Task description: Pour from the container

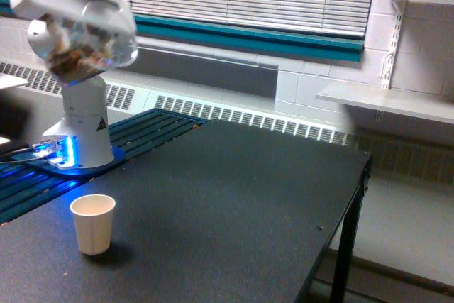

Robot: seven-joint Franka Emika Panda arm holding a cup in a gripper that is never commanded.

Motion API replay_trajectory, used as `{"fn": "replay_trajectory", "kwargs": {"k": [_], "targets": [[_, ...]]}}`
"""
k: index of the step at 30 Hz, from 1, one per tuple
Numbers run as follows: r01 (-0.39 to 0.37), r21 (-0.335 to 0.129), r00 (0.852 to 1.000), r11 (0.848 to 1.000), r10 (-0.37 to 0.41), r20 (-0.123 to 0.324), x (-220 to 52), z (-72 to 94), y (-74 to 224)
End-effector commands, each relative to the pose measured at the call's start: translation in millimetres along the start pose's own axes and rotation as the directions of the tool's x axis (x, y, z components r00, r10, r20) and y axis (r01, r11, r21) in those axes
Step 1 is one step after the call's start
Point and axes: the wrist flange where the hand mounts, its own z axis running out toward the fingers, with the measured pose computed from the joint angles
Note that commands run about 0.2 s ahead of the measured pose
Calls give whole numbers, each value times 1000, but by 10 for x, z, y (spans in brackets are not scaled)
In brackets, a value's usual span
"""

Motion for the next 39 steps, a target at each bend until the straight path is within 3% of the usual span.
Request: {"fn": "replay_trajectory", "kwargs": {"k": [1,19,39], "targets": [[57,-30,998,998,-57,11,-215,28,246],[150,-96,988,984,-145,52,-649,141,454],[240,-135,967,961,-226,114,-996,445,519]]}}
